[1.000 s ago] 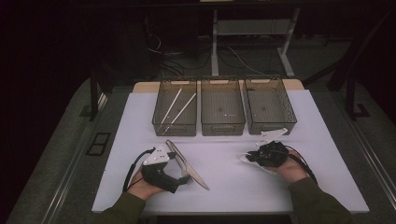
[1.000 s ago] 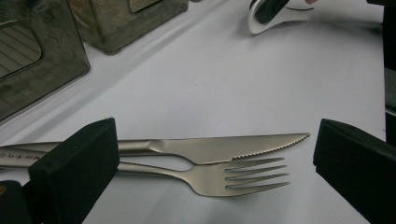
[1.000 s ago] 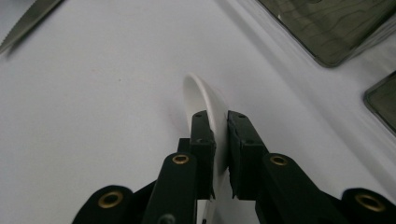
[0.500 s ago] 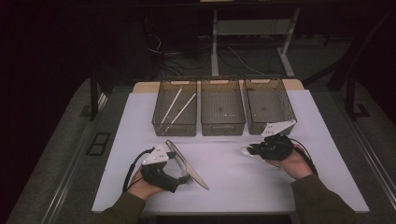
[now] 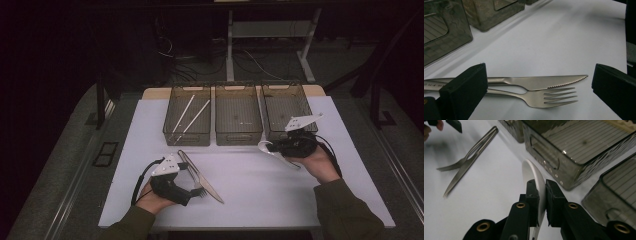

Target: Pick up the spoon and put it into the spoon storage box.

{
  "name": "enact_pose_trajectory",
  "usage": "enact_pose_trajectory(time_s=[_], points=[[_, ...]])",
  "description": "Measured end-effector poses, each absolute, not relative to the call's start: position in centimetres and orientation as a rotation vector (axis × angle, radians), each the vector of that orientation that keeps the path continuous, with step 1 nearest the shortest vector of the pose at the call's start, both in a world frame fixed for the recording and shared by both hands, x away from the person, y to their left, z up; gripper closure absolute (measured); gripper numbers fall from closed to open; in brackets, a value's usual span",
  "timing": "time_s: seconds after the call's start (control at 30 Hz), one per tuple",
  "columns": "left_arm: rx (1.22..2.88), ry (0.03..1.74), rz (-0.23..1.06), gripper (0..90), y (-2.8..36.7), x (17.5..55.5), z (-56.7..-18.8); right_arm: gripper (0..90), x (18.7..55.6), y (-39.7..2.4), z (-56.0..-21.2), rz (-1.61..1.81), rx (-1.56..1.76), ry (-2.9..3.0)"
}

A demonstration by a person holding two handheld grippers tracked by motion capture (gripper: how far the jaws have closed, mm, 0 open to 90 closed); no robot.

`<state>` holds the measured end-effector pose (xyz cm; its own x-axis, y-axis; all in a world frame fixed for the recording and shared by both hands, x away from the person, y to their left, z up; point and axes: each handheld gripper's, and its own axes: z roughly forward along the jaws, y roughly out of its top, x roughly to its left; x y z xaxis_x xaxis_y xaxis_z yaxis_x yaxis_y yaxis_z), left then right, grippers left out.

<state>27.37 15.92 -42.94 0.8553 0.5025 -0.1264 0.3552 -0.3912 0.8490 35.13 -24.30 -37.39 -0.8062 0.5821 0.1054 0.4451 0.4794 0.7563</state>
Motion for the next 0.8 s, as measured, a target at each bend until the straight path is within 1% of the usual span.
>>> enact_pose_trajectory(time_s=[0.3, 0.6, 0.8], points=[[2.012, 0.627, 0.186, 0.0, 15.9, 27.4, -42.9, 81.3, 37.2, -23.8, -35.4, 1.29, 0.877, 2.521], [2.007, 0.629, 0.189, 0.0, 15.9, 27.4, -42.9, 81.3, 40.1, -22.5, -33.1, 1.285, 0.859, 2.497], [2.009, 0.628, 0.189, 0.0, 15.8, 27.4, -42.9, 81.3, 42.6, -20.8, -32.8, 1.291, 0.836, 2.493]])
